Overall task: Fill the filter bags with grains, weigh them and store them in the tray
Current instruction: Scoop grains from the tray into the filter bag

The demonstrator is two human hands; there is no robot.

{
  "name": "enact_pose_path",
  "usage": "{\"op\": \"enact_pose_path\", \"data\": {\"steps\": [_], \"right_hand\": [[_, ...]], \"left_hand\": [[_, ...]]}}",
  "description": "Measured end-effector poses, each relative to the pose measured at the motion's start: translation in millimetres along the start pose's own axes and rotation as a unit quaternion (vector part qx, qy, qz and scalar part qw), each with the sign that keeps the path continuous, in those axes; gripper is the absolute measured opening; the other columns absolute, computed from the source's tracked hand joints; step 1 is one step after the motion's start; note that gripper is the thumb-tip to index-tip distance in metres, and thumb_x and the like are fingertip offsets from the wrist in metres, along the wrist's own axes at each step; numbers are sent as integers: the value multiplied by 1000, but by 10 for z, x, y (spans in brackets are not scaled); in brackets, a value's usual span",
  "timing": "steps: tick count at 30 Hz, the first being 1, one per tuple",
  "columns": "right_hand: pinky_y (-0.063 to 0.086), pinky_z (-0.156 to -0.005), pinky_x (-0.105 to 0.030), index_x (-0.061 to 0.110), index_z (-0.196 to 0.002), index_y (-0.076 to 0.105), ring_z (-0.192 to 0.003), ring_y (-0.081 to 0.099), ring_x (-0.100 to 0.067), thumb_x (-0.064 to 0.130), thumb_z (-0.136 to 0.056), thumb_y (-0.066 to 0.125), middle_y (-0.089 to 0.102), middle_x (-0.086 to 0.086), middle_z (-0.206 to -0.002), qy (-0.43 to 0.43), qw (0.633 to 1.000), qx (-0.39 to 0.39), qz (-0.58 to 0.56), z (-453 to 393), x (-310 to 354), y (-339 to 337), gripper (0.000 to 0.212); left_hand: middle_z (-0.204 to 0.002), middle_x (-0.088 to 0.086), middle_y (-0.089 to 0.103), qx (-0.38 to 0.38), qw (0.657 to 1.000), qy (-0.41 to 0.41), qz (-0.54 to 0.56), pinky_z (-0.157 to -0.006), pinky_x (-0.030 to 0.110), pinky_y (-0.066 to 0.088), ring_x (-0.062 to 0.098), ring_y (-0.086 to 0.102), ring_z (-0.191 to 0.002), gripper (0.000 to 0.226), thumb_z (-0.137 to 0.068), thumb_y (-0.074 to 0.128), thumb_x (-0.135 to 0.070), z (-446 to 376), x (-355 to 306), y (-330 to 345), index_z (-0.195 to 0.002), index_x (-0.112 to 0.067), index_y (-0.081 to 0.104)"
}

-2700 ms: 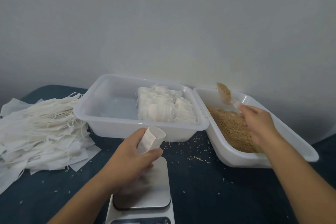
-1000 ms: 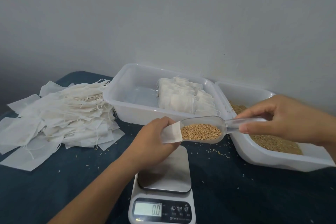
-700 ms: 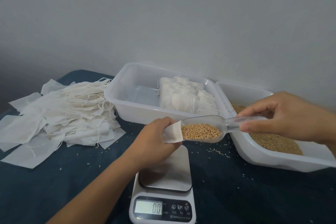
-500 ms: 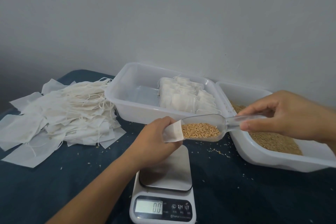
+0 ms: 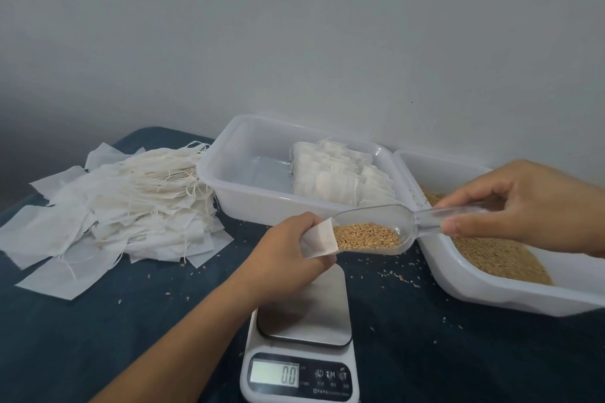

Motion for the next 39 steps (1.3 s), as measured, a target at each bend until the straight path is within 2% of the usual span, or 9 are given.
{"op": "enact_pose_path", "data": {"steps": [4,11,21,25,29,32,35,37,39], "right_hand": [[56,-96,-48,54,-92,79,-93,74,-20,83,-54,75,79,12,-91,1,1000,-2,9,1,9,-9,48],[57,-99,-47,54,-93,79,-93,75,-12,83,-52,71,79,15,-93,2,1000,3,8,12,-32,-7,51],[55,-97,-53,53,-93,80,-96,73,-30,83,-50,72,80,3,-94,6,1000,-5,-8,25,-79,-11,53],[54,-98,-55,51,-93,80,-97,73,-31,82,-49,74,80,3,-94,8,1000,-9,-16,27,-88,-17,54],[56,-98,-47,51,-91,80,-94,75,-18,80,-58,81,80,14,-93,7,999,-18,-27,43,-92,-1,44],[56,-97,-39,51,-89,81,-90,74,-6,64,-60,80,79,18,-93,5,999,-27,-38,49,-101,13,31],[55,-95,-37,51,-90,81,-90,74,-7,61,-63,79,79,16,-93,3,999,-29,-38,63,-122,38,28],[57,-86,-33,52,-91,80,-85,73,-10,62,-64,79,79,13,-92,-1,999,-31,-32,74,-151,40,28],[56,-72,-17,52,-91,80,-81,73,-3,60,-65,79,79,16,-92,-2,999,-34,-39,90,-179,40,27]], "left_hand": [[-107,-20,66,0,1000,8,2,-76,12,45,-5,58,-97,24,-88,75,-36,3,5,-3,-106,-41,59],[-107,-20,65,0,1000,6,10,-75,13,43,-1,59,-97,25,-89,75,-37,2,-3,0,-108,-39,60],[-111,-18,64,0,1000,-4,13,-77,16,44,6,60,-101,26,-89,75,-37,4,-19,-1,-110,-37,59],[-112,-18,64,0,1000,-9,17,-77,18,45,7,60,-102,28,-89,75,-38,1,-15,0,-113,-36,59],[-109,-19,64,-4,1000,-9,24,-74,16,43,6,60,-99,28,-89,75,-39,-1,-9,0,-111,-37,59],[-106,-17,65,-10,999,-9,35,-73,17,44,6,62,-96,26,-88,75,-39,-6,-1,-14,-110,-36,60],[-104,-16,66,-15,999,-7,44,-73,19,45,6,62,-94,25,-87,75,-37,-9,1,-25,-108,-35,62],[-101,-16,67,-17,999,-6,49,-72,18,44,6,62,-91,23,-87,76,-36,-10,-1,-26,-106,-35,62],[-99,-15,67,-17,998,-7,53,-71,18,44,5,62,-89,22,-88,76,-35,-12,-1,-24,-104,-34,62]]}}
Point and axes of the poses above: each hand's wrist, its own z-axis away from the middle knuckle, its own y-axis out of the palm, x = y × z, the point moved 2 cm from there along -z, towards the middle knuckle
